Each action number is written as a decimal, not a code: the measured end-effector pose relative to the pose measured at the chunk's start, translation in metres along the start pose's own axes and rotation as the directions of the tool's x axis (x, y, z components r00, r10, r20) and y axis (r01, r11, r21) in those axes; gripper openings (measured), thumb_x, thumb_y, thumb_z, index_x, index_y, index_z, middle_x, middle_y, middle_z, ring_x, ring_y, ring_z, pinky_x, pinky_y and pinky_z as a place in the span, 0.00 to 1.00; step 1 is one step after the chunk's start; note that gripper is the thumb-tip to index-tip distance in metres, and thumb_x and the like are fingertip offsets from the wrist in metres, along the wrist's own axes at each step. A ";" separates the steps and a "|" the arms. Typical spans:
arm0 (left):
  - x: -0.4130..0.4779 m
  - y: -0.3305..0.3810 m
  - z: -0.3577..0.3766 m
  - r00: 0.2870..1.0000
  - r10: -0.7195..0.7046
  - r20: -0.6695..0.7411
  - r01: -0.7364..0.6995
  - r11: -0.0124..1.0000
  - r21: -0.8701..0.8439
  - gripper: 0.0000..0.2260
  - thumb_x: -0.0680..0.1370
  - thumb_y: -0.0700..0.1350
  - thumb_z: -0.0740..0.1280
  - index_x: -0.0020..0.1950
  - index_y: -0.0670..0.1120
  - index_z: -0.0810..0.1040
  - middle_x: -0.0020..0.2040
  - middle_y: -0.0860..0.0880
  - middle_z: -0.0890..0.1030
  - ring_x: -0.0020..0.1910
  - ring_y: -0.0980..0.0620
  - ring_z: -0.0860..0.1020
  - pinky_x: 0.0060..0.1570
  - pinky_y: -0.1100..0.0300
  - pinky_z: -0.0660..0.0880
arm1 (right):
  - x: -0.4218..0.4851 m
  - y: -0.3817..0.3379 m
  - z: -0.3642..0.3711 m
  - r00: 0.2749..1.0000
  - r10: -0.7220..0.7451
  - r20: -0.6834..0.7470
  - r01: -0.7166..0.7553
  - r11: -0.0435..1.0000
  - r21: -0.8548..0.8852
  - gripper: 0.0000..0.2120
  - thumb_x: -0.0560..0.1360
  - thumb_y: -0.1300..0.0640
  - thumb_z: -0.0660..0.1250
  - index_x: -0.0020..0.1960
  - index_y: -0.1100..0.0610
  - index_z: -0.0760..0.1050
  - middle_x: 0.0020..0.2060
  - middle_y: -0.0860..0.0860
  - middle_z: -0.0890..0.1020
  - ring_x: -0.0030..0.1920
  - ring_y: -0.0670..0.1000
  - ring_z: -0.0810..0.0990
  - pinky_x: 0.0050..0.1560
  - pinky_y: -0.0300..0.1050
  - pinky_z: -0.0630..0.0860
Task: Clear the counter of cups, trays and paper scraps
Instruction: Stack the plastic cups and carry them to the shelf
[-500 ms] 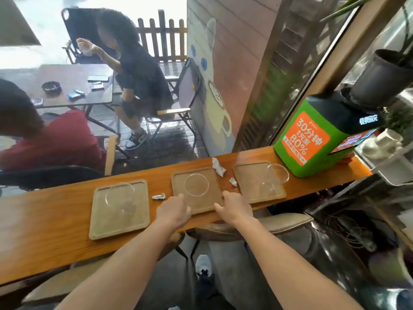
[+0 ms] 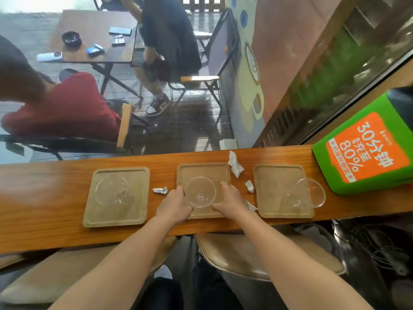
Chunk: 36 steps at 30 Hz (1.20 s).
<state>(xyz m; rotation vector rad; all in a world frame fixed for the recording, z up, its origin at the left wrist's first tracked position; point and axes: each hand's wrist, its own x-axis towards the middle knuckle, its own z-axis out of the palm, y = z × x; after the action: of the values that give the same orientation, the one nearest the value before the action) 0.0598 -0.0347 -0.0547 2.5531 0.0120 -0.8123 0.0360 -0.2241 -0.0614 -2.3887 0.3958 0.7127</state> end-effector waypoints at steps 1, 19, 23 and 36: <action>0.004 -0.001 0.003 1.000 0.000 0.003 0.001 0.998 -0.057 0.16 0.72 0.45 0.71 0.56 0.49 0.70 0.53 0.50 0.76 0.49 0.50 0.76 0.46 0.51 0.79 | 0.004 0.000 0.000 0.999 0.003 0.032 -0.004 1.000 0.031 0.43 0.69 0.49 0.76 0.77 0.53 0.58 0.74 0.55 0.68 0.72 0.58 0.69 0.66 0.54 0.73; -0.012 -0.024 -0.087 0.937 0.271 -0.221 -0.346 0.819 -0.458 0.31 0.68 0.45 0.79 0.67 0.55 0.69 0.58 0.58 0.75 0.57 0.55 0.77 0.39 0.69 0.78 | -0.014 -0.104 -0.032 0.962 -0.274 0.012 0.249 0.890 0.381 0.33 0.65 0.52 0.81 0.61 0.36 0.66 0.53 0.36 0.76 0.52 0.42 0.79 0.42 0.33 0.76; -0.033 -0.047 -0.134 0.898 0.257 -0.356 -0.409 0.787 -0.462 0.31 0.69 0.48 0.79 0.67 0.56 0.70 0.55 0.63 0.74 0.51 0.61 0.77 0.39 0.76 0.75 | -0.019 -0.161 -0.033 0.926 -0.376 -0.015 0.348 0.841 0.415 0.31 0.65 0.51 0.82 0.57 0.33 0.67 0.53 0.37 0.77 0.50 0.44 0.82 0.37 0.31 0.78; -0.071 -0.142 -0.179 0.893 0.121 -0.434 -0.322 0.844 -0.428 0.31 0.70 0.51 0.78 0.70 0.53 0.69 0.63 0.53 0.76 0.57 0.53 0.77 0.44 0.70 0.74 | -0.026 -0.253 0.020 0.855 -0.495 0.156 0.415 0.832 0.368 0.34 0.68 0.57 0.80 0.68 0.44 0.66 0.53 0.43 0.77 0.48 0.50 0.85 0.49 0.46 0.84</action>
<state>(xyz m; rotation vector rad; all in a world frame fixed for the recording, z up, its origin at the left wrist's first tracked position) 0.0782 0.1784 0.0536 2.1255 0.0369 -0.1565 0.1167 -0.0136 0.0583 -1.9410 -0.1636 0.6466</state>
